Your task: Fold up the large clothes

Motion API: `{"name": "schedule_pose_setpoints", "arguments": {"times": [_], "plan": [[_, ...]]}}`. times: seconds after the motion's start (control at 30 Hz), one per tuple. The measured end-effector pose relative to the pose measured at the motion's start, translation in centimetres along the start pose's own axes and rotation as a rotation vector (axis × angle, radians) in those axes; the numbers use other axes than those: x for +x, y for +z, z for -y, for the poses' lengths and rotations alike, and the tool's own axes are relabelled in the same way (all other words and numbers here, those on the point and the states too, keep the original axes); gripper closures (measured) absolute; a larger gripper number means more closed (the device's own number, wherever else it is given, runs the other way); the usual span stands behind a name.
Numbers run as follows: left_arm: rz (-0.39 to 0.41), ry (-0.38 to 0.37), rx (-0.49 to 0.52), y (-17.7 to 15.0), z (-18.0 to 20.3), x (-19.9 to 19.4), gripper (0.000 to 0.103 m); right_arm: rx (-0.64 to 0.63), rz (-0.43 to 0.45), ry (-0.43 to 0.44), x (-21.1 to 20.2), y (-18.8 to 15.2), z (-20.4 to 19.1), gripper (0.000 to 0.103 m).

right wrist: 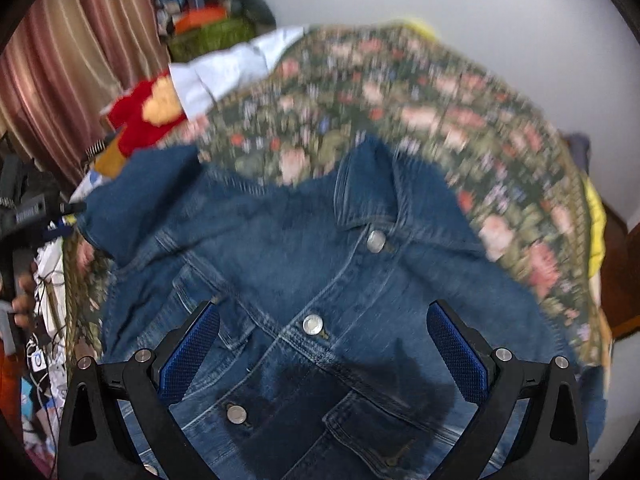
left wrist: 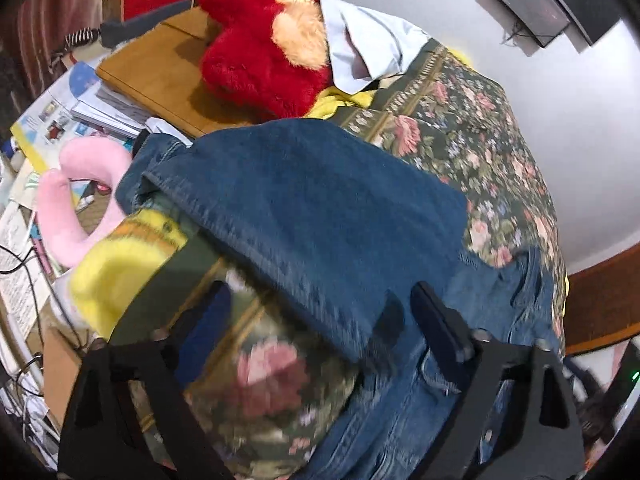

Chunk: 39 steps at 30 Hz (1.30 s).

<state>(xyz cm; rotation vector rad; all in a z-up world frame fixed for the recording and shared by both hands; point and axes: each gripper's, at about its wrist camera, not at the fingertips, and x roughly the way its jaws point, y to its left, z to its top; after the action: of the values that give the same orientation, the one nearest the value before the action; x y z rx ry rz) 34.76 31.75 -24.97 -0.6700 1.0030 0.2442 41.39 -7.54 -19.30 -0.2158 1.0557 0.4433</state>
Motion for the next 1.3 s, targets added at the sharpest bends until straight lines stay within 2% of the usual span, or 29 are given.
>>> {"name": "schedule_pose_setpoints", "arguments": {"times": [0.03, 0.1, 0.13, 0.17, 0.2, 0.27, 0.37, 0.5, 0.63, 0.77, 0.87, 0.93, 0.97, 1.03, 1.07, 1.1, 1.17, 1.3], "plan": [[0.005, 0.021, 0.004, 0.5, 0.0, 0.5, 0.025, 0.005, -0.025, 0.012, 0.9, 0.0, 0.1, 0.000], [0.025, 0.108, 0.041, 1.5, 0.4, 1.2, 0.052, 0.017, -0.074, 0.036, 2.4, -0.1, 0.4, 0.000], [0.031, 0.152, 0.057, 1.9, 0.7, 1.6, 0.061, 0.020, -0.088, 0.042, 2.9, -0.2, 0.6, 0.000], [0.039, 0.173, 0.067, 2.1, 0.8, 1.7, 0.077, 0.022, -0.098, 0.045, 3.2, -0.4, 0.7, 0.000], [0.053, 0.196, 0.080, 2.5, 1.1, 1.7, 0.081, 0.021, -0.105, 0.045, 3.5, -0.5, 0.8, 0.000], [0.100, 0.234, 0.111, 2.9, 2.1, 1.2, 0.086, 0.014, -0.112, 0.040, 3.8, -0.7, 0.9, 0.000], [0.170, 0.270, 0.176, 3.3, 4.1, -0.3, 0.088, 0.004, -0.114, 0.027, 3.7, -1.0, 1.4, 0.000], [0.262, 0.233, 0.278, 2.7, 8.5, -3.3, 0.090, 0.012, -0.110, 0.021, 3.0, -1.2, 2.7, 0.000], [0.349, 0.198, 0.441, 0.2, 14.4, -5.7, 0.092, 0.037, -0.090, 0.017, 1.5, -1.4, 4.1, 0.000], [0.398, 0.166, 0.641, -4.1, 20.7, -6.4, 0.093, 0.074, -0.056, 0.022, -0.9, -1.9, 5.9, 0.000], [0.326, 0.133, 0.749, -7.5, 24.0, -4.2, 0.093, 0.099, -0.037, 0.022, -2.5, -2.4, 6.9, 0.000], [0.242, 0.112, 0.771, -9.3, 25.2, -1.9, 0.093, 0.121, -0.023, 0.023, -3.9, -3.0, 7.7, 0.000], [0.176, 0.099, 0.772, -10.3, 25.4, -0.2, 0.093, 0.130, -0.019, 0.021, -4.4, -3.3, 8.1, 0.000], [0.052, 0.075, 0.749, -11.6, 25.6, 2.6, 0.092, 0.142, -0.012, 0.015, -5.5, -3.9, 8.8, 0.000], [-0.014, 0.061, 0.728, -12.3, 25.4, 4.2, 0.086, 0.146, -0.008, 0.011, -5.9, -4.2, 9.1, 0.000], [-0.066, 0.056, 0.708, -12.9, 25.2, 5.4, 0.073, 0.150, -0.005, 0.007, -6.3, -4.5, 9.4, 0.000], [-0.169, 0.047, 0.655, -13.9, 24.1, 7.6, 0.058, 0.161, -0.001, -0.001, -7.1, -5.2, 10.1, 0.000], [-0.228, 0.002, 0.566, -14.1, 21.6, 7.4, 0.058, 0.175, 0.007, -0.007, -8.3, -6.4, 11.3, 0.000]]}}
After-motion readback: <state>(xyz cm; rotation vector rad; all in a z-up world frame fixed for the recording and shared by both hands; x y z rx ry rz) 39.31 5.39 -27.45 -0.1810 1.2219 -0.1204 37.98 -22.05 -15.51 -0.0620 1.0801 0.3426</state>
